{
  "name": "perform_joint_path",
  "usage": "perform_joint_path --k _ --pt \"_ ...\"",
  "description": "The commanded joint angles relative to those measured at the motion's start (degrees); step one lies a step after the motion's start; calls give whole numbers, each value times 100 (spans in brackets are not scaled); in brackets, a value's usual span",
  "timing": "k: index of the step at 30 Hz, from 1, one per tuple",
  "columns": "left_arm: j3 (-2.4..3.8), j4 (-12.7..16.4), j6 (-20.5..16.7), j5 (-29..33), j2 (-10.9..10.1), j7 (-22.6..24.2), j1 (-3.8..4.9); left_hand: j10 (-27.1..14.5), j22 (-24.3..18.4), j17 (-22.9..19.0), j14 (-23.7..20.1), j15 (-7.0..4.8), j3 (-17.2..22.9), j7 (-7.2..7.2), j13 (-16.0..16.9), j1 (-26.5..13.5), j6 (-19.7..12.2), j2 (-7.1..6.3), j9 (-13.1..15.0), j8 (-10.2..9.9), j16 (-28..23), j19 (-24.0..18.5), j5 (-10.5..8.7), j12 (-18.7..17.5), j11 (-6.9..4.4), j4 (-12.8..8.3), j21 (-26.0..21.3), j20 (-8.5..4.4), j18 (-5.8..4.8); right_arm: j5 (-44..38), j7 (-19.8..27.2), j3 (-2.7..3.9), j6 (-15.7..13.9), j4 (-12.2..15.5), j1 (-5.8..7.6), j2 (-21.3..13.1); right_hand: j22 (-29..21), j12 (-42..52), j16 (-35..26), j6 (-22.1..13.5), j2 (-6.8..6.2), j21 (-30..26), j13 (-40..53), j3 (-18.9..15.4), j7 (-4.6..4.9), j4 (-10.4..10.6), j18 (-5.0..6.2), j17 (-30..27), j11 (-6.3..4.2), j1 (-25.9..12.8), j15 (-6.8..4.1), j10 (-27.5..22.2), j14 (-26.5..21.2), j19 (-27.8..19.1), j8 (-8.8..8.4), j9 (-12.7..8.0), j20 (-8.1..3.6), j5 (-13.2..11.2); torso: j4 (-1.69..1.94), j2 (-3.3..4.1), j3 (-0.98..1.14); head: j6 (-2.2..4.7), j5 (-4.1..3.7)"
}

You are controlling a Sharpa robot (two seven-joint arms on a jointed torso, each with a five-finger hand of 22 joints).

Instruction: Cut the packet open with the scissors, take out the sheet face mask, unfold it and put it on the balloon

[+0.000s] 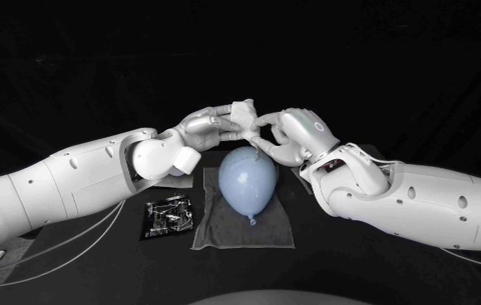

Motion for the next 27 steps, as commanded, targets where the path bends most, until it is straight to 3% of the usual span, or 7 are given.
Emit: perform_joint_path --k 1,8,14,17,19,26,27 --pt "8 6 359 -123 8 87 5 -58 -1 -1 -36 -28 70 841 -5 96 -39 -2 -9 -21 -22 -53 -33 39 -9 4 -3 -8 -53 -183 -36 8 -274 -7 -2 10 1049 1 20 28 4 -7 856 10 13 -3 30 1509 -34 51 -40 107 608 207 -34 -10 -26 21 -5 -2 1 1 5" --pt "8 9 390 -209 11 49 5 -78 13 11 9 -104 177 820 0 257 -46 49 -7 -7 -10 31 -95 91 -46 10 26 -44 0 -167 -51 22 -241 -49 3 50 1050 4 20 46 33 -5 857 33 9 -10 29 1509 -38 83 -42 110 608 209 -38 -22 -28 21 -4 -3 1 9 -9" --pt "8 1 354 -208 14 44 5 -50 -22 1 -90 47 253 869 2 228 -9 23 4 30 -26 -263 -104 176 51 128 -29 43 -125 -160 -57 38 -216 -113 11 114 1050 4 20 46 33 -5 857 33 9 -10 29 1509 -38 83 -42 110 608 209 -38 -22 -28 21 -5 -2 0 21 -9" --pt "8 -5 377 -141 18 34 5 -217 -66 -28 -333 120 357 896 -20 -18 -67 28 -10 19 -52 -861 -78 160 142 313 -82 47 -403 -165 -61 46 -206 -149 15 157 1050 4 20 46 33 -5 857 33 9 -10 29 1509 -38 83 -42 110 608 209 -38 -22 -28 21 1 -3 1 49 -12" --pt "8 -6 397 -87 19 21 5 -336 -70 -37 -448 130 511 907 -30 -205 -145 66 -30 -13 -52 -1020 -83 130 151 411 -81 54 -469 -183 -75 55 -204 -182 25 192 1050 4 20 46 33 -5 857 33 9 -10 29 1509 -38 83 -42 110 608 209 -38 -22 -28 21 3 -4 0 55 -8" --pt "8 -5 484 -5 22 4 5 -781 -92 -57 -757 156 739 917 -69 -1016 -426 114 -98 -137 -76 -1366 -90 -18 160 703 -106 56 -489 -276 -113 82 -242 -286 91 278 1050 -1 20 57 33 -7 853 36 10 -15 30 1509 -39 94 -44 108 608 209 -42 -31 -29 19 -5 -6 -8 72 -12" --pt "8 -4 497 11 23 -4 5 -884 -95 -60 -819 162 659 920 -78 -1352 -511 86 -116 -180 -77 -1423 -96 -57 165 885 -107 57 -490 -300 -109 85 -248 -318 100 298 1039 -15 20 43 13 -41 844 28 17 -19 37 1509 -34 93 -42 102 608 200 -59 -44 -29 18 -5 -6 -10 72 -12"
